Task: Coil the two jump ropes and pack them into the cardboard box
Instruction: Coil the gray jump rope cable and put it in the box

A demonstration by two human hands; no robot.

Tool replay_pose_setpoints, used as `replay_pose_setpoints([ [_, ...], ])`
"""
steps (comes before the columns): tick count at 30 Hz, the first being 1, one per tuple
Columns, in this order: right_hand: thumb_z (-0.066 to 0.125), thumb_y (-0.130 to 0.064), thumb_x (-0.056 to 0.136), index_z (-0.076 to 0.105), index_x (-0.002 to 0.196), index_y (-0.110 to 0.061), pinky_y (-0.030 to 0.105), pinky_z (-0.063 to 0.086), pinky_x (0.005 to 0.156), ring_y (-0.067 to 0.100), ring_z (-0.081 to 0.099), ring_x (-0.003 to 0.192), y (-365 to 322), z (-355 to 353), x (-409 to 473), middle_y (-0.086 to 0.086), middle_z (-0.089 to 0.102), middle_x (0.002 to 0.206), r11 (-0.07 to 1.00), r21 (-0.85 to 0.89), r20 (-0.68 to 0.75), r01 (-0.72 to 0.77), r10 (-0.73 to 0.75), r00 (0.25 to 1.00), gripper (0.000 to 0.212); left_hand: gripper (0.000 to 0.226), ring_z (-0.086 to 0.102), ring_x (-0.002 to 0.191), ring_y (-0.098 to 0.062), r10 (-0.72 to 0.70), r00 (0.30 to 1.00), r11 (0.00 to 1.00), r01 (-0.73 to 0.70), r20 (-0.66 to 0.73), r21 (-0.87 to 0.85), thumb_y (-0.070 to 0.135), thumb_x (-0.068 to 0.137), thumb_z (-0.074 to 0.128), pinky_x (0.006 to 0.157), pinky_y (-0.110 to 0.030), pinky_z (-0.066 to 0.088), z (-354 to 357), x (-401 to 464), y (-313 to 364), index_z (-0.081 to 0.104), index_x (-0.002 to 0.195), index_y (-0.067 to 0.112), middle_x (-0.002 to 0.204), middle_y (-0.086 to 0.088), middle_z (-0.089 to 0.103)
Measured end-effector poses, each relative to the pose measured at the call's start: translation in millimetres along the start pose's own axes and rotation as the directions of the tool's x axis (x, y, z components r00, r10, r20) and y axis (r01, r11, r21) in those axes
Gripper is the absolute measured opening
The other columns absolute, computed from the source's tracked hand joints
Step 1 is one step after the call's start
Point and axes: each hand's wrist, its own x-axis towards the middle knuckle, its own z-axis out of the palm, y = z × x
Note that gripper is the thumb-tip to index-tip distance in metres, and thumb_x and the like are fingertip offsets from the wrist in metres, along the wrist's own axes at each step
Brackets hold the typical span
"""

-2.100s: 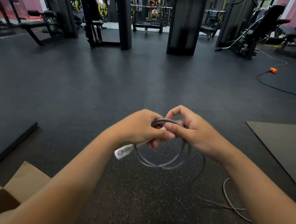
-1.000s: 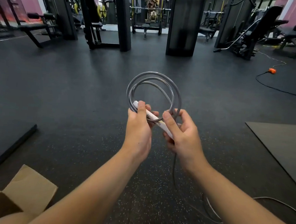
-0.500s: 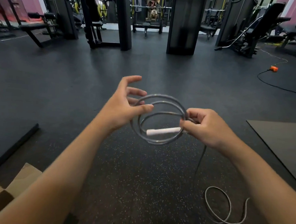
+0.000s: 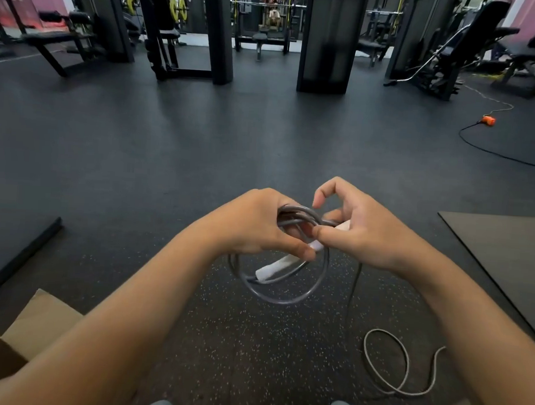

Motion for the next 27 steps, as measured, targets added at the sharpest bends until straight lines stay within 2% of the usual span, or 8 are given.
replay_pose_setpoints([
  [4,0.075,-0.019,0.089,0.054,0.103,-0.021,0.027,0.033,0.053,0.018,0.04,0.057,-2.0,0.1,-2.2,0.011,0.055,0.066,0.999,0.024,-0.099,0.037,-0.034,0.994,0.025,0.023,0.071,0.082,-0.01,0.028,1.0,0.965,-0.029,-0.007,-0.262,0.022,0.076,0.089,0.084,-0.04,0.055,6.0,1.1,-11.1,0.078,0.096,0.021,0.088,-0.005,0.078],
  [7,0.066,-0.037,0.094,0.061,0.103,-0.009,0.03,0.032,0.05,0.023,0.038,0.057,-4.1,-0.7,-2.6,0.011,0.048,0.063,0.975,0.206,-0.178,0.083,-0.046,0.983,0.03,0.021,0.065,0.065,-0.005,0.037,0.995,0.89,-0.074,-0.09,-0.45,0.012,0.083,0.082,0.063,-0.018,0.046,7.7,-1.5,-13.5,0.075,0.103,0.008,0.087,-0.003,0.077],
  [11,0.043,-0.061,0.1,0.072,0.078,-0.017,0.033,0.03,0.049,0.023,0.037,0.049,6.6,-13.4,0.5,0.006,0.043,0.049,0.974,0.223,-0.369,-0.052,0.133,0.92,0.056,0.034,0.03,0.04,-0.006,-0.074,0.968,0.645,-0.136,-0.239,-0.752,0.026,0.086,0.077,0.036,-0.02,0.023,12.0,3.1,-14.2,0.069,0.106,-0.001,0.101,-0.032,0.067],
  [13,0.036,-0.068,0.099,0.074,0.075,-0.014,0.032,0.028,0.048,0.021,0.036,0.046,17.1,-17.5,1.9,0.006,0.045,0.05,0.977,0.159,-0.365,-0.143,0.193,0.911,0.07,0.025,0.025,0.038,-0.003,-0.185,0.92,0.477,-0.224,-0.346,-0.85,0.025,0.091,0.071,0.034,-0.017,0.022,14.8,7.9,-12.6,0.069,0.104,0.004,0.101,-0.016,0.074],
  [16,0.034,-0.08,0.09,0.074,0.097,-0.01,0.032,0.02,0.048,0.017,0.037,0.049,17.2,-3.3,5.0,0.005,0.067,0.073,0.936,0.333,-0.221,-0.114,0.195,0.956,0.08,0.015,0.025,0.039,-0.004,-0.363,0.842,0.333,-0.282,-0.398,-0.9,0.025,0.094,0.07,0.034,-0.017,0.023,24.8,12.5,-7.1,0.066,0.1,0.012,0.102,-0.002,0.078],
  [19,0.054,-0.069,0.09,0.068,0.111,-0.017,0.025,0.025,0.044,0.013,0.037,0.05,6.5,28.1,5.7,0.004,0.075,0.085,0.896,0.445,-0.226,0.009,0.103,0.969,0.058,0.021,0.027,0.042,-0.006,-0.481,0.781,0.288,-0.289,-0.399,-0.913,0.03,0.09,0.074,0.036,-0.018,0.024,39.3,16.2,-5.9,0.063,0.1,0.014,0.102,-0.006,0.066],
  [22,0.062,-0.034,0.098,0.066,0.106,-0.018,0.019,0.029,0.043,0.009,0.039,0.05,1.8,49.9,6.0,-0.001,0.062,0.066,0.876,0.477,-0.329,0.07,0.104,0.938,0.018,0.026,0.031,0.043,-0.008,-0.552,0.739,0.287,-0.267,-0.386,-0.92,0.033,0.088,0.077,0.038,-0.02,0.029,44.6,16.3,-3.4,0.063,0.098,0.013,0.096,-0.005,0.072],
  [27,0.057,-0.033,0.102,0.067,0.106,-0.018,0.015,0.026,0.041,0.002,0.032,0.044,5.9,34.7,13.1,-0.011,0.048,0.057,0.884,0.464,-0.377,0.058,0.138,0.916,0.019,0.025,0.052,0.047,-0.011,-0.506,0.798,0.334,-0.169,-0.327,-0.927,0.034,0.091,0.073,0.052,-0.03,0.055,35.7,13.4,-15.3,0.067,0.087,0.01,0.059,0.004,0.054],
])
